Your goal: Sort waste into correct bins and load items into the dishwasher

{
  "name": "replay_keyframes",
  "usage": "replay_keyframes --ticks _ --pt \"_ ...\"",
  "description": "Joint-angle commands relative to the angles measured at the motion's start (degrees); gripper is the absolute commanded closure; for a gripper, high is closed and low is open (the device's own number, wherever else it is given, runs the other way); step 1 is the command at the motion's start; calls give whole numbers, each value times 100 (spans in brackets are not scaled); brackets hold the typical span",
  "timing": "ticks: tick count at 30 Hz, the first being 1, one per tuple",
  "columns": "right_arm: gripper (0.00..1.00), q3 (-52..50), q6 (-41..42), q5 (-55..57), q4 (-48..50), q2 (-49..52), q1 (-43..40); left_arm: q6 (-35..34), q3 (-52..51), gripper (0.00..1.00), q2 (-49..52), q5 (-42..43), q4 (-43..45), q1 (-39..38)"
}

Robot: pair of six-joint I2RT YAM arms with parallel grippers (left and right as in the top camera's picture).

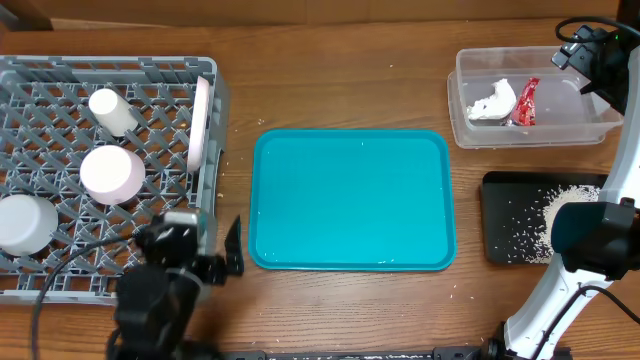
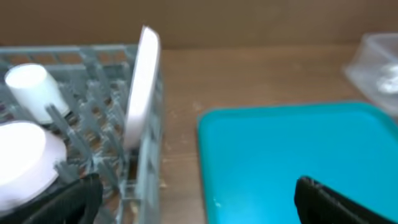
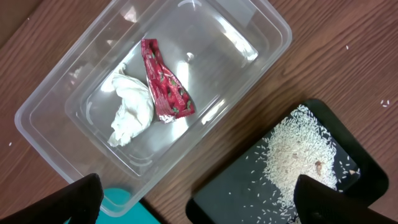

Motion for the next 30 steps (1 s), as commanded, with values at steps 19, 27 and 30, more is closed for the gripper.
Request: replay_keyframes --ticks 19,27,30 --pt "0 39 -17 -7 15 -164 4 658 -3104 0 -1860 87 2837 1165" --pt "0 39 -17 -7 15 -164 4 654 -3101 0 -1985 -9 2780 1150" --pt "0 39 -17 -7 15 -164 4 654 -3101 0 -1982 -9 2780 1145"
